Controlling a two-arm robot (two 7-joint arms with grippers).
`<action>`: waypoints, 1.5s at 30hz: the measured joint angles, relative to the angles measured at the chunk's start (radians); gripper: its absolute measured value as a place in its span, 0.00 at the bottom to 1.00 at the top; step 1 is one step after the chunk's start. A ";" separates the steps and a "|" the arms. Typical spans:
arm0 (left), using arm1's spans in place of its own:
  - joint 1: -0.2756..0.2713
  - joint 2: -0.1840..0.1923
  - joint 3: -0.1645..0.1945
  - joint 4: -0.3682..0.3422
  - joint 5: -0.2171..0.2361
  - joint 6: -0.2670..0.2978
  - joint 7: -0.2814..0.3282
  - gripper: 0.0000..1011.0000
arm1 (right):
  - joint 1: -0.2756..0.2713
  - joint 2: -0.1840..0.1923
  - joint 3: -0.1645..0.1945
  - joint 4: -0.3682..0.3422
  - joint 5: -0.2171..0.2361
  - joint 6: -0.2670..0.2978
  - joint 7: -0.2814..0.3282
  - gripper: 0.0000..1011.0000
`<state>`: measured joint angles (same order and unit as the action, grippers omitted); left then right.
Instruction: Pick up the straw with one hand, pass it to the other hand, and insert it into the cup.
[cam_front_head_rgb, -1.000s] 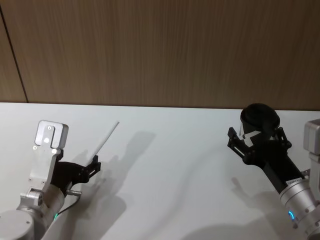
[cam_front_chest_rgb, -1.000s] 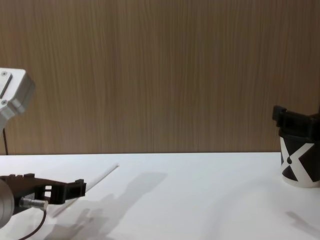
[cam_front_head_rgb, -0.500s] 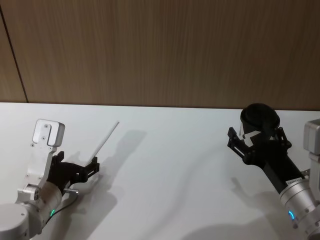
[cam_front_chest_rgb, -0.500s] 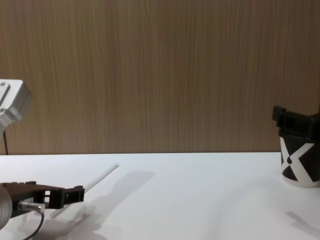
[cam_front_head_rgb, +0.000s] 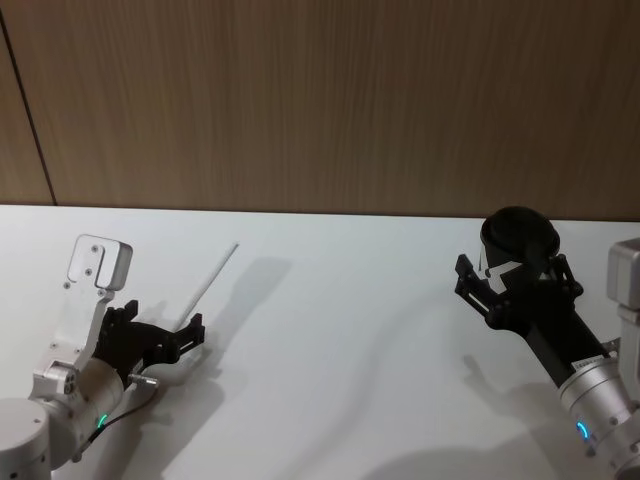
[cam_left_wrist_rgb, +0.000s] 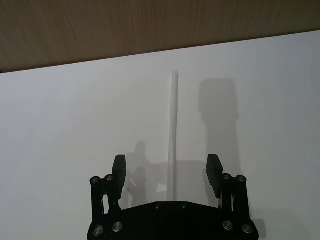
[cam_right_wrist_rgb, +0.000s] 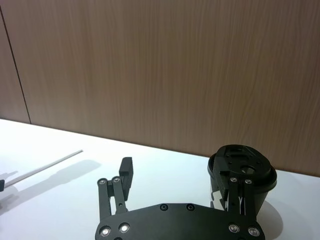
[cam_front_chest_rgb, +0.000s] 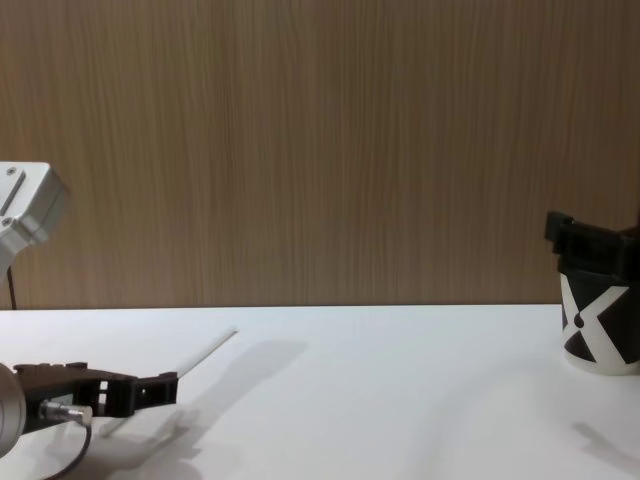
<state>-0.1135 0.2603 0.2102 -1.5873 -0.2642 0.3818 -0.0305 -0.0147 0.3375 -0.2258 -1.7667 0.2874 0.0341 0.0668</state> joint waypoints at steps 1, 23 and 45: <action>-0.001 0.001 0.000 0.001 0.000 -0.001 -0.003 0.99 | 0.000 0.000 0.000 0.000 0.000 0.000 0.000 0.99; -0.021 0.001 -0.010 0.040 -0.012 0.004 -0.067 0.99 | 0.000 0.000 0.000 0.000 0.000 0.000 0.000 0.99; -0.015 -0.034 -0.036 0.048 -0.024 0.036 -0.067 0.98 | 0.000 0.000 0.000 0.000 0.000 0.000 0.000 0.99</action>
<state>-0.1285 0.2263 0.1747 -1.5390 -0.2883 0.4176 -0.0970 -0.0147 0.3375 -0.2258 -1.7667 0.2874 0.0341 0.0668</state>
